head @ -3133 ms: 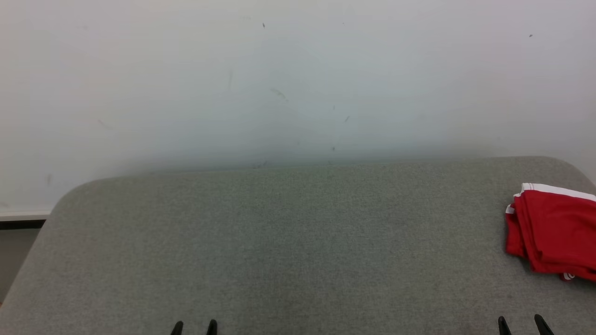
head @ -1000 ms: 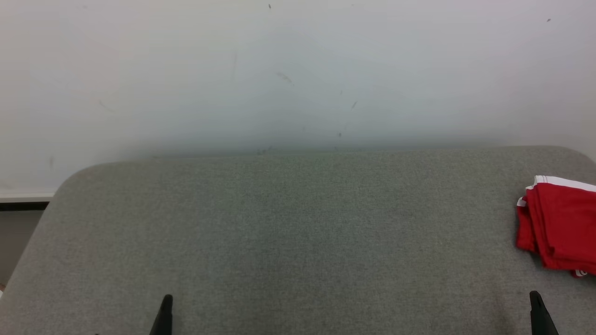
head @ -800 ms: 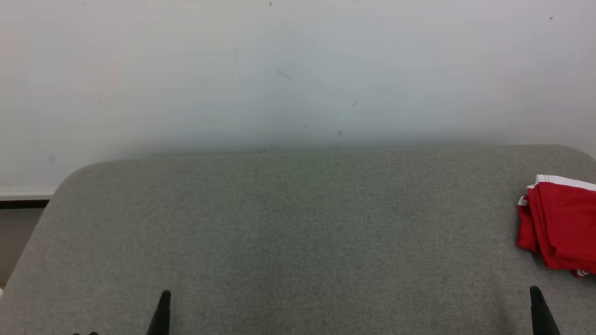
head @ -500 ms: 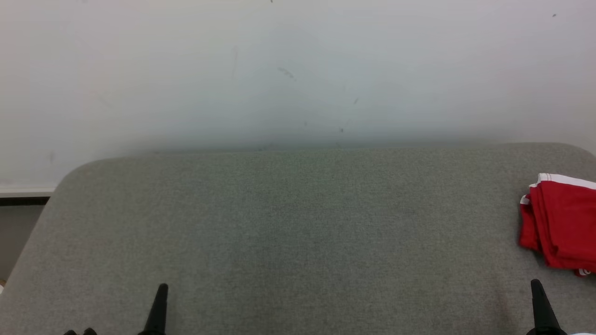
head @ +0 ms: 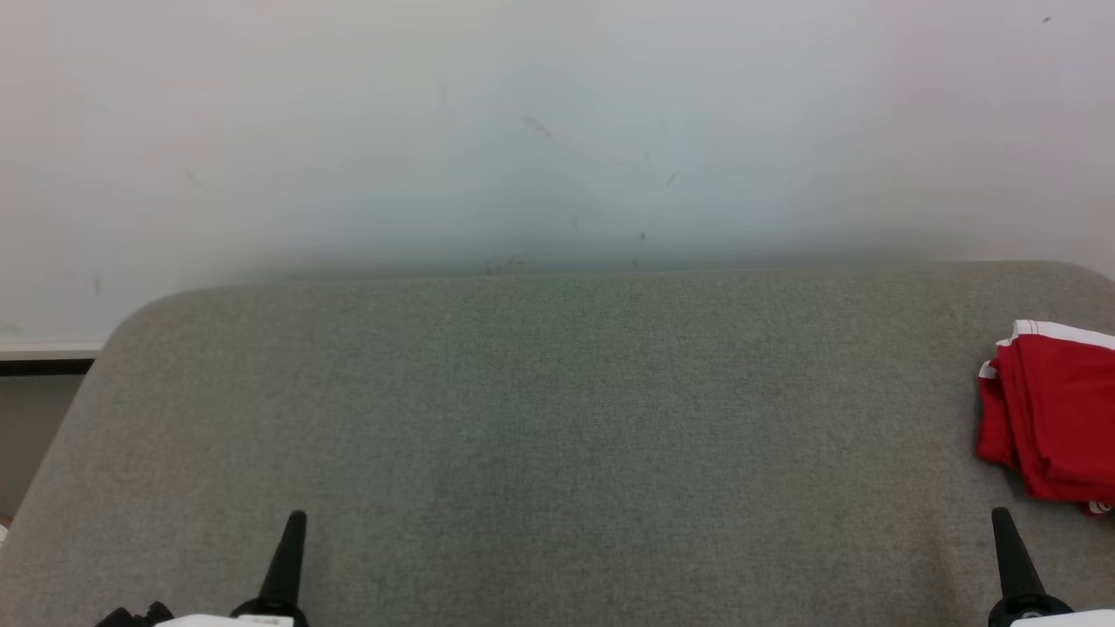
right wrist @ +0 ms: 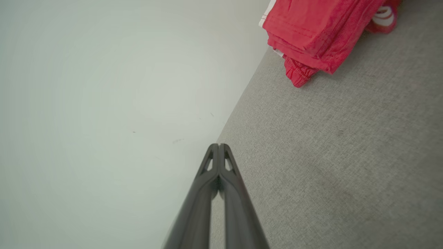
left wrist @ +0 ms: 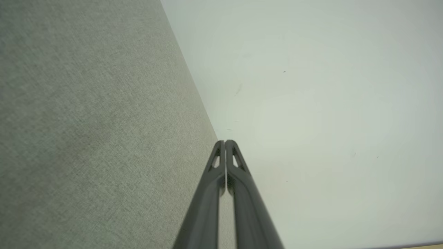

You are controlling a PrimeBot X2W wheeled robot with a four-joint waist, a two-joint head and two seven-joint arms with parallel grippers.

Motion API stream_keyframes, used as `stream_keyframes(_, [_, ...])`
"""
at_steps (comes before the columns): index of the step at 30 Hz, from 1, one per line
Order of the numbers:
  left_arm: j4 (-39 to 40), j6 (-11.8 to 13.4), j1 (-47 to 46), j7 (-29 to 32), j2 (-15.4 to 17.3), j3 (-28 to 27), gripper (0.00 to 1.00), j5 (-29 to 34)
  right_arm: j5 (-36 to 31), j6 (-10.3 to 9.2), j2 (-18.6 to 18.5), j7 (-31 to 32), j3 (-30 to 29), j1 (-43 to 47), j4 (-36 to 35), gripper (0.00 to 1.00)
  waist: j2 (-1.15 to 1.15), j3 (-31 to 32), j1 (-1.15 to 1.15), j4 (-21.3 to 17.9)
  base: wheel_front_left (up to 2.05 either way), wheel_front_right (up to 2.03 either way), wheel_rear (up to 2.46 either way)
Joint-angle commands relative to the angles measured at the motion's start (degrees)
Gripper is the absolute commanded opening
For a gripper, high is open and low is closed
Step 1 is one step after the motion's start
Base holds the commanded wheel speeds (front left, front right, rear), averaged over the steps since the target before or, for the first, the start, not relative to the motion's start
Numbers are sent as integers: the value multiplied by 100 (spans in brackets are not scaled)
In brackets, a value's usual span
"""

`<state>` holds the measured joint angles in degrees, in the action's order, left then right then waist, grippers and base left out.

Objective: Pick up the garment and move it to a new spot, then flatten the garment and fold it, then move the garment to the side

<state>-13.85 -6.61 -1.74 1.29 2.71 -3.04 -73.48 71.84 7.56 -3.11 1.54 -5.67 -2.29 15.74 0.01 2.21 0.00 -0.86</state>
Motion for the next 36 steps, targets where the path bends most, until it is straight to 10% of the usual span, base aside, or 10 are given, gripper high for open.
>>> stream_keyframes(1, [29,-42,-114,35,40,-38,0,-177,153,-9,-8,37,-23,-138,-65,0,-1,-8,0,3,0,0,0])
stream_keyframes(36, [-14,-101,-428,463,44,-313,0,-1660,1775,-12,19,443,-90,-386,-172,0,-1,-195,0,70,0,0,0])
